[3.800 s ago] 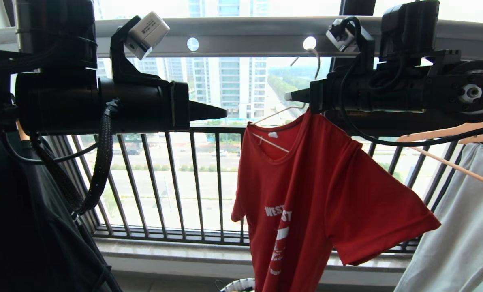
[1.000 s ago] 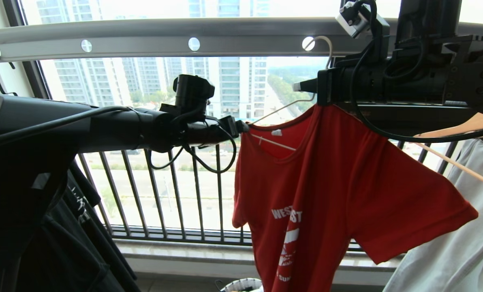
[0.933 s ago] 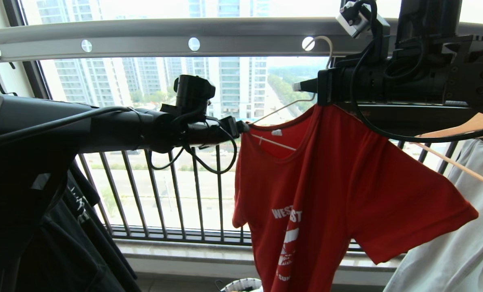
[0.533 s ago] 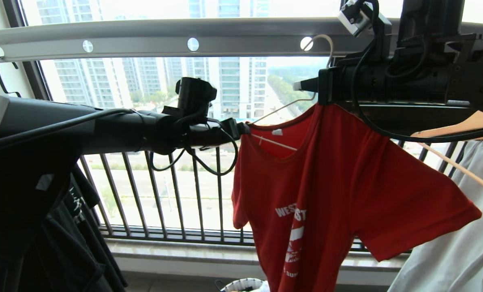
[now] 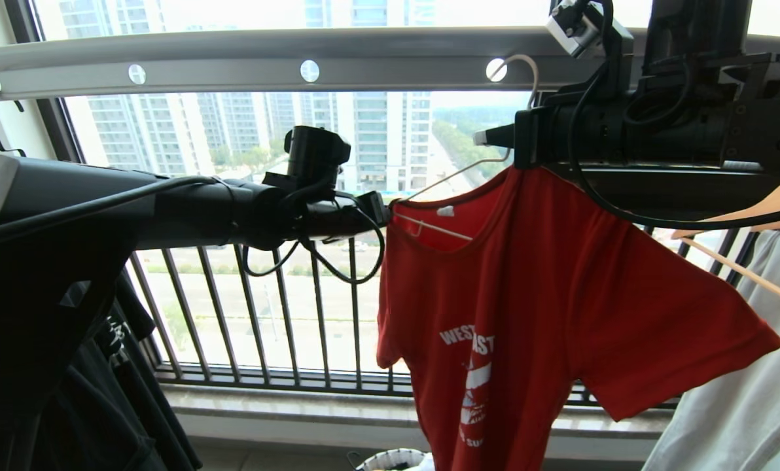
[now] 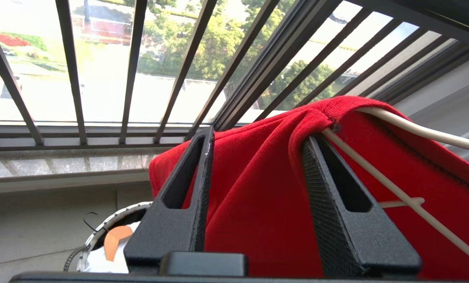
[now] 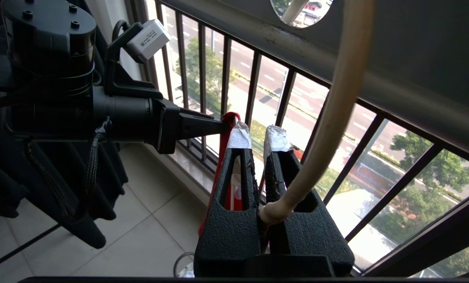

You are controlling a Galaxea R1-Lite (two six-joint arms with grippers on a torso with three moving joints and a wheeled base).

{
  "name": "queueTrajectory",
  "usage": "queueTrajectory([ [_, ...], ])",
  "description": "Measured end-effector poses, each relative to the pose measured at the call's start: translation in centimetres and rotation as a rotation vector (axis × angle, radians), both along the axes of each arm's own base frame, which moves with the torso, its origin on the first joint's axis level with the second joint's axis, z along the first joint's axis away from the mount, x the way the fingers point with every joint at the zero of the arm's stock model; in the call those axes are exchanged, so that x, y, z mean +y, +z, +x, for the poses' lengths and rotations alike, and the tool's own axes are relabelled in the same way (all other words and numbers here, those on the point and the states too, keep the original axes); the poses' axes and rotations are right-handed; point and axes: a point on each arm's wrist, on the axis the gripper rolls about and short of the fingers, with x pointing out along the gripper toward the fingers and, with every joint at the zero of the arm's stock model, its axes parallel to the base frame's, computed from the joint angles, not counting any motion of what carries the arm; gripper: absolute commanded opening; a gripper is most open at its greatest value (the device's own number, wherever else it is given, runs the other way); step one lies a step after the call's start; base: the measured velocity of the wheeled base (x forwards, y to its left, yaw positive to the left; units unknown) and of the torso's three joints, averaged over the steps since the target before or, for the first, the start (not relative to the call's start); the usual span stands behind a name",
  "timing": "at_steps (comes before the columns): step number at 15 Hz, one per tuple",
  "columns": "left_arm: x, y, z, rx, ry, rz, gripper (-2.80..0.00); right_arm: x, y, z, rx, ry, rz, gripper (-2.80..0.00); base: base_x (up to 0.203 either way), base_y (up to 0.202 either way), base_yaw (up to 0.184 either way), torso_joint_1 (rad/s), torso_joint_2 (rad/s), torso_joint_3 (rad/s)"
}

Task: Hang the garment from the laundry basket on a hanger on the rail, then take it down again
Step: Take the clothes off the clothes rack

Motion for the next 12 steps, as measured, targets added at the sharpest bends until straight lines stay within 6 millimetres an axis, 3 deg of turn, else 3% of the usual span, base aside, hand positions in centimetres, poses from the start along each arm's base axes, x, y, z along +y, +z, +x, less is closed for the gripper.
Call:
queueTrajectory([
  [12,0.24,0.82,-0.45,-0.007,0.002,-0.021,-2.80,0.07,0.43,-0.54,-0.011,0.009,-0.006,-2.80,0.000,0.000,0.000,0.000,0.00,0.000],
])
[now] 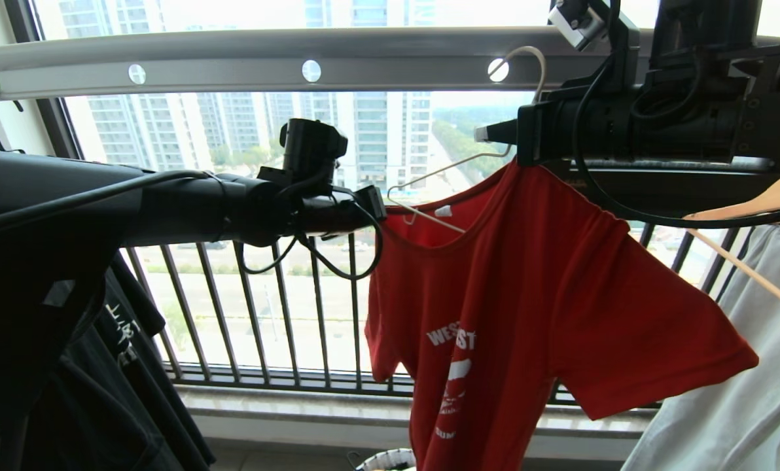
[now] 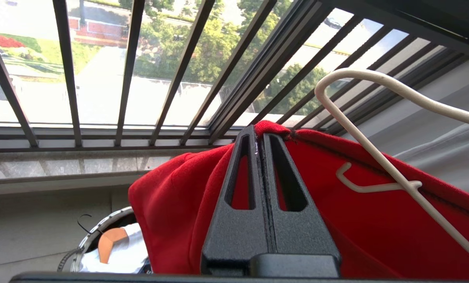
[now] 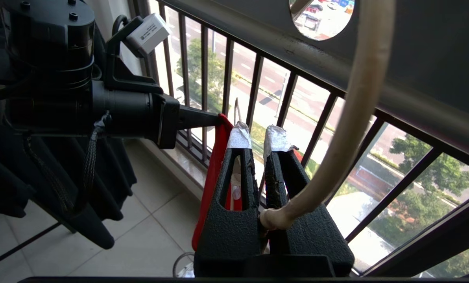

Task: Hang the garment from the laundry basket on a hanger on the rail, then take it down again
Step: Take the clothes off the clothes rack

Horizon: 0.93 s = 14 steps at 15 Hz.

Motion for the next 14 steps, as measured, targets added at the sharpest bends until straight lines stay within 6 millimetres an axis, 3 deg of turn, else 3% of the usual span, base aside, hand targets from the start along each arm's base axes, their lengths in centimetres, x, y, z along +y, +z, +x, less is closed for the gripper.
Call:
queueTrajectory([
  [8,1.0,1.5,0.6,-0.099,0.115,-0.022,-2.80,0.1,-0.8,0.2,0.022,0.000,-0.015,-2.80,0.000,0.000,0.000,0.000,0.00,0.000],
  [14,1.9,1.6,1.1,-0.104,0.141,-0.027,-2.80,0.0,-1.2,0.3,0.028,-0.001,-0.036,-2.80,0.000,0.000,0.000,0.000,0.00,0.000],
])
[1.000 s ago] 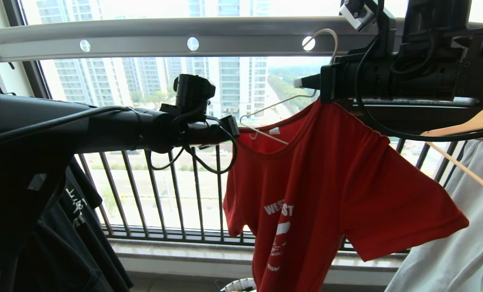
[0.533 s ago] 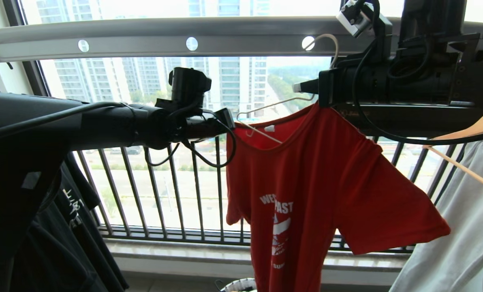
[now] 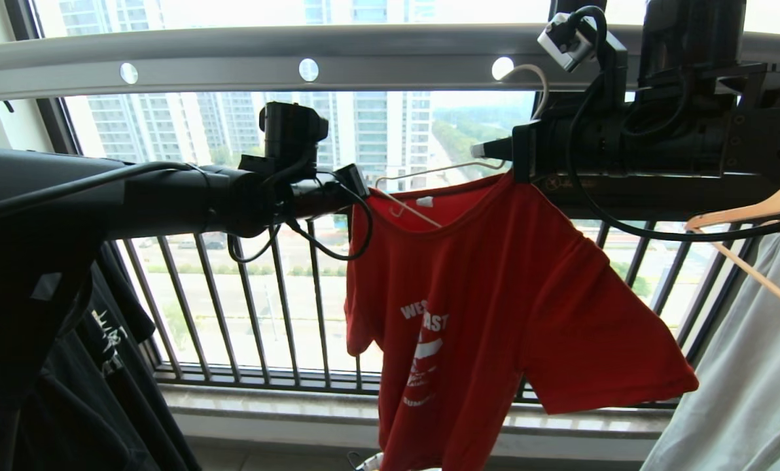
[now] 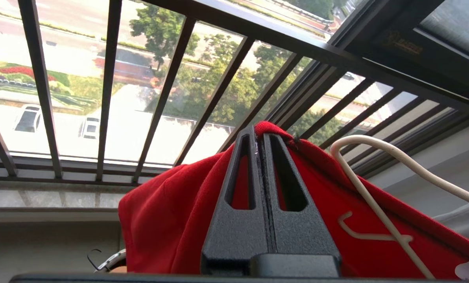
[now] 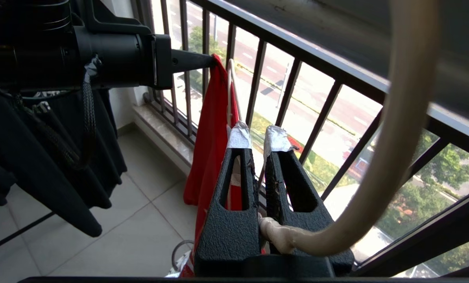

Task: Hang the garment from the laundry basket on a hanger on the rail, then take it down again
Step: Take the clothes off the clothes rack

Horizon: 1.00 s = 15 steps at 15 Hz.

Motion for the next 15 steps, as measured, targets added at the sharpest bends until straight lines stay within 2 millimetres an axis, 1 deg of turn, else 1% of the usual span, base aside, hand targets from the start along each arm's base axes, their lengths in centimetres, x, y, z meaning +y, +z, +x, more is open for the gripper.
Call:
queueTrajectory([
  [5,0.7,0.3,0.6,-0.004,0.027,-0.025,-2.80,-0.2,-0.4,0.0,0.028,-0.006,-0.022,-2.80,0.000,0.000,0.000,0.000,0.00,0.000],
  [10,0.8,0.4,0.6,-0.009,0.036,-0.032,-2.80,-0.3,-0.8,0.0,0.029,-0.002,-0.056,-2.80,0.000,0.000,0.000,0.000,0.00,0.000],
  [13,0.8,0.9,0.2,-0.009,0.034,-0.054,-2.80,-0.3,-0.9,0.0,0.032,-0.001,-0.064,-2.80,0.000,0.000,0.000,0.000,0.00,0.000],
  [15,0.3,1.4,-0.6,-0.001,0.018,-0.076,-2.80,-0.3,-1.0,0.0,0.033,-0.001,-0.066,-2.80,0.000,0.000,0.000,0.000,0.00,0.000],
])
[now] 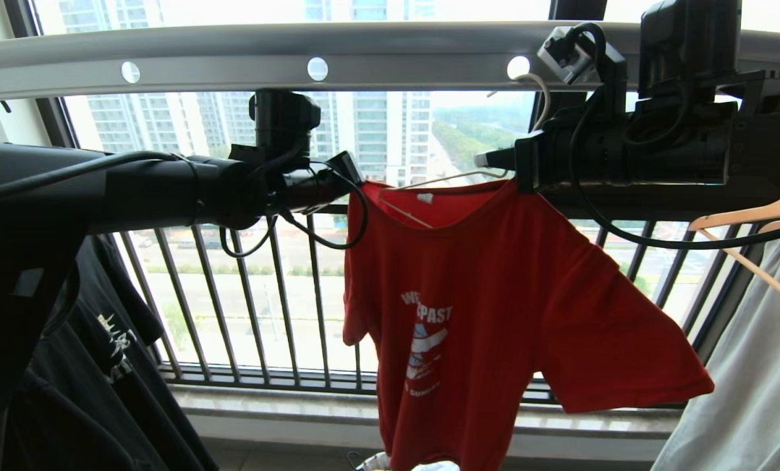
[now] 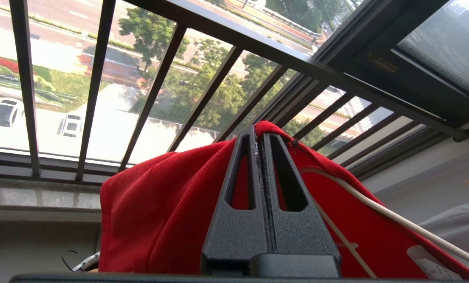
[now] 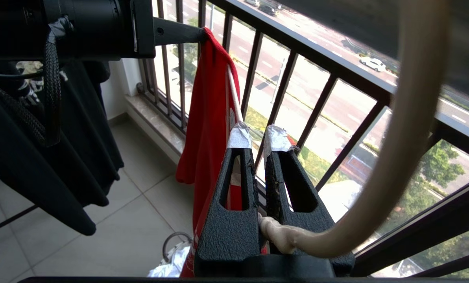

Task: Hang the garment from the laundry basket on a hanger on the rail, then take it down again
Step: Take the clothes off the clothes rack

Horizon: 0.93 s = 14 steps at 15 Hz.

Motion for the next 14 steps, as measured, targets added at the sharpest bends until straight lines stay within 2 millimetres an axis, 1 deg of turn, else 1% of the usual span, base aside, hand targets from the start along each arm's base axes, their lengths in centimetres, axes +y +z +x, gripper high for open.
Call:
queueTrajectory([
  [4,-2.0,0.5,-2.4,0.005,-0.067,-0.004,-2.80,0.1,-0.2,0.0,0.013,0.004,-0.011,-2.80,0.000,0.000,0.000,0.000,0.00,0.000],
  [9,-3.5,1.4,-4.8,-0.005,-0.127,-0.023,-2.80,0.3,-0.5,0.2,0.020,0.007,-0.014,-2.80,0.000,0.000,0.000,0.000,0.00,0.000],
  [11,-3.8,1.5,-5.3,-0.002,-0.139,-0.020,-2.80,0.4,-0.7,0.1,0.027,0.011,-0.017,-2.80,0.000,0.000,0.000,0.000,0.00,0.000],
  [14,-4.2,1.2,-5.4,0.005,-0.144,-0.015,-2.80,0.5,-0.7,0.1,0.027,0.012,-0.017,-2.80,0.000,0.000,0.000,0.000,0.00,0.000],
])
